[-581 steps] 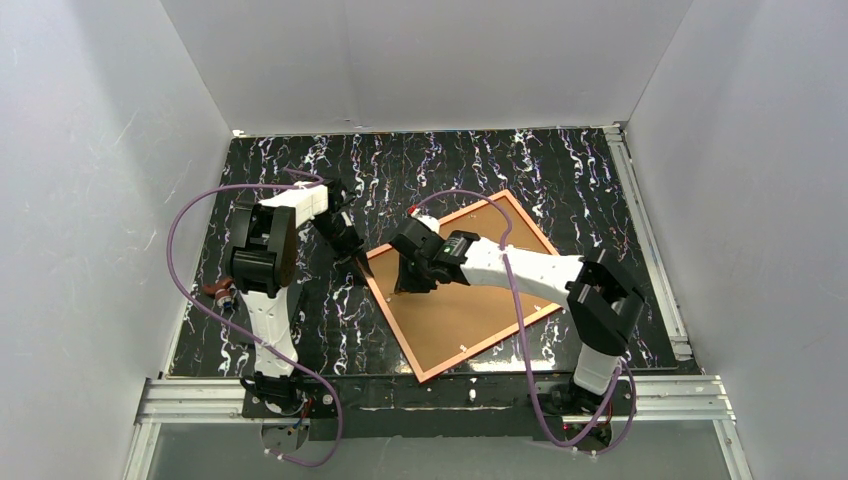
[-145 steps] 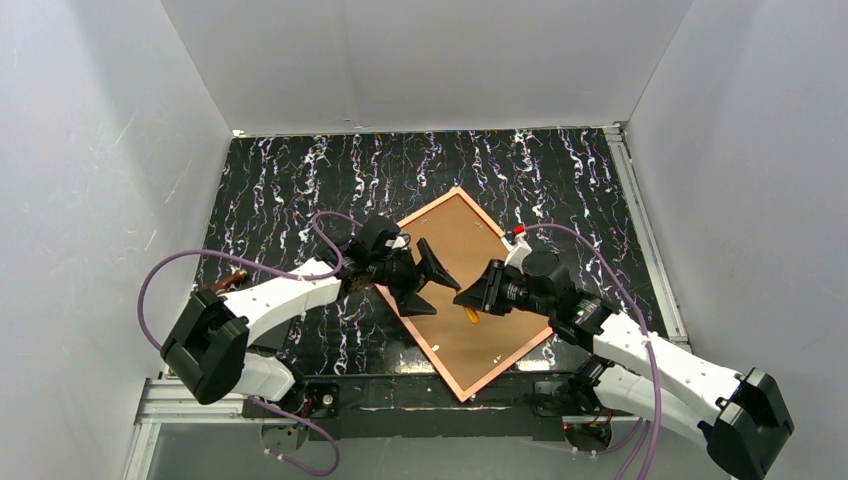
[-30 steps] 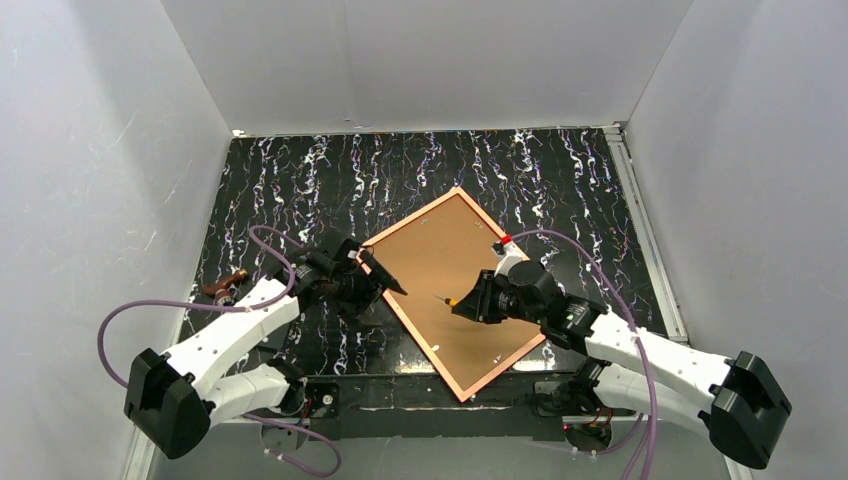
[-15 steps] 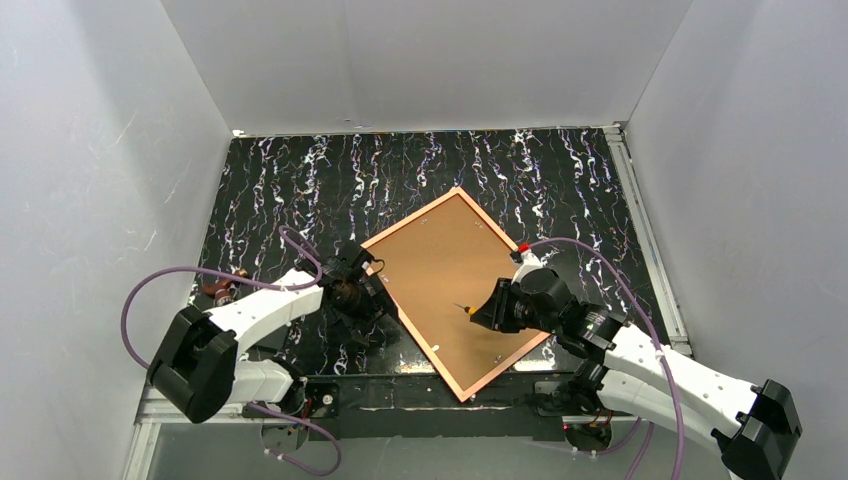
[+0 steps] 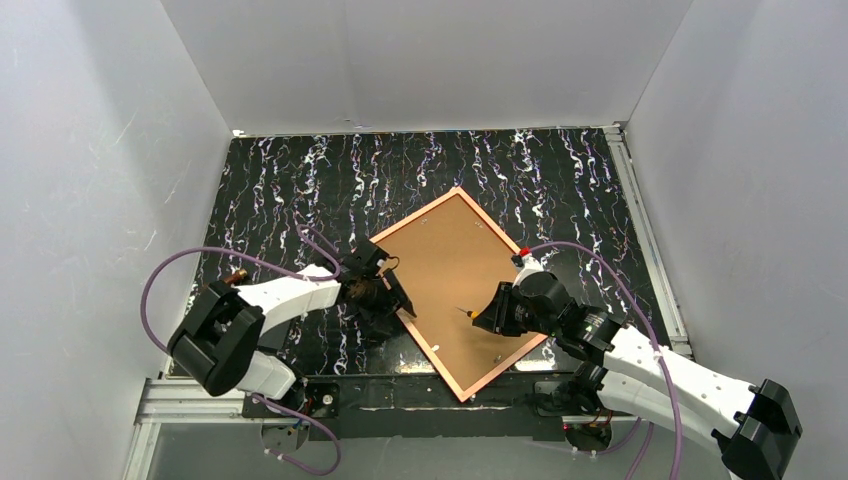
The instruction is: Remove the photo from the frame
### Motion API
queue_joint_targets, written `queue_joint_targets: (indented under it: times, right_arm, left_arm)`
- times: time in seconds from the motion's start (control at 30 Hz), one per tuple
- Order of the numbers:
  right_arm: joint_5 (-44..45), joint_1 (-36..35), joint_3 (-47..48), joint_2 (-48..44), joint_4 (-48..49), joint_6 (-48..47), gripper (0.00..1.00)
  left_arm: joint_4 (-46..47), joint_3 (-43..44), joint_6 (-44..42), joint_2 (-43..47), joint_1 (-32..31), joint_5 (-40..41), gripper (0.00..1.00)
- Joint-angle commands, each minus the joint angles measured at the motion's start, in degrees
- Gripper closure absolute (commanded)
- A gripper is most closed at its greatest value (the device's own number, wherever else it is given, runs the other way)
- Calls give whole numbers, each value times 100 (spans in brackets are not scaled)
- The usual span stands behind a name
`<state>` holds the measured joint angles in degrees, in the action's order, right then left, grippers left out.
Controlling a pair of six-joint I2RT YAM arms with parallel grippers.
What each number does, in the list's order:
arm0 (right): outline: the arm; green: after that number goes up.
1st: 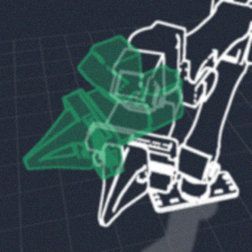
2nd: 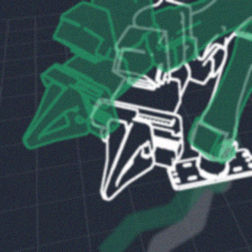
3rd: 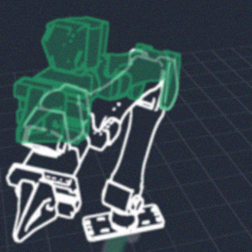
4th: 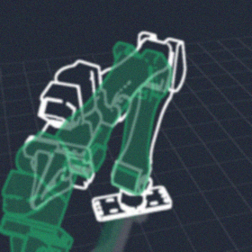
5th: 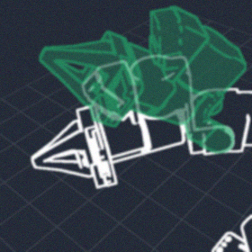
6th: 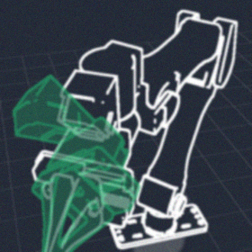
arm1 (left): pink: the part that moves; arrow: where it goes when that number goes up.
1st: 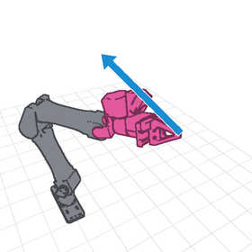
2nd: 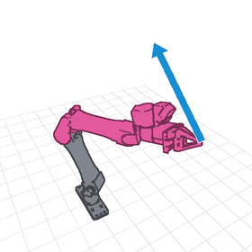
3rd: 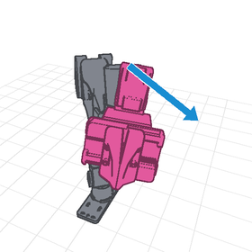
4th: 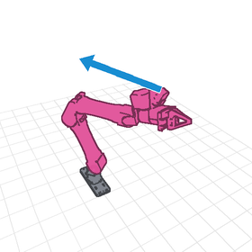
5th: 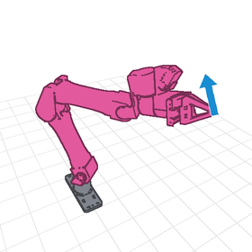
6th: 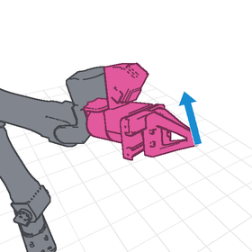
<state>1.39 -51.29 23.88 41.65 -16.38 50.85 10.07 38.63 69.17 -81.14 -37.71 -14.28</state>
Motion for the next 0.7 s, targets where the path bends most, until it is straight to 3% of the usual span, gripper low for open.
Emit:
queue_joint_targets:
  times: [0.0, 0.1, 0.17, 0.23, 0.4, 0.53, 0.6, 0.67]
  right_arm:
    - [75, -5, -4, -42, 248, 54, 99]
    - [55, -5, -15, -84, 250, 62, 99]
    - [41, -4, -21, -59, 265, 50, 99]
    - [9, -7, -9, 119, 293, 28, 99]
    - [-101, -85, 97, 390, 416, 19, 99]
    - [72, -420, 242, 600, 447, 76, 99]
    - [256, -637, 328, 814, 476, 140, 99]
    - [357, -830, 494, 1185, 560, 217, 99]
  left_arm:
    - [-391, 4, -52, -282, -222, 586, 36]
    - [-723, 50, -102, -333, -263, 807, 55]
    - [-869, 89, -192, -410, -260, 839, 62]
    - [-1168, 400, -603, -748, -160, 778, 63]
    - [-1463, 770, -1044, -1140, 199, 341, 80]
    - [-1842, 1120, -1788, -1173, 634, 228, 84]
    - [-2125, 1496, -2243, -1450, 906, -166, 85]
    - [-2596, 2245, -2896, -1881, 1145, -643, 95]
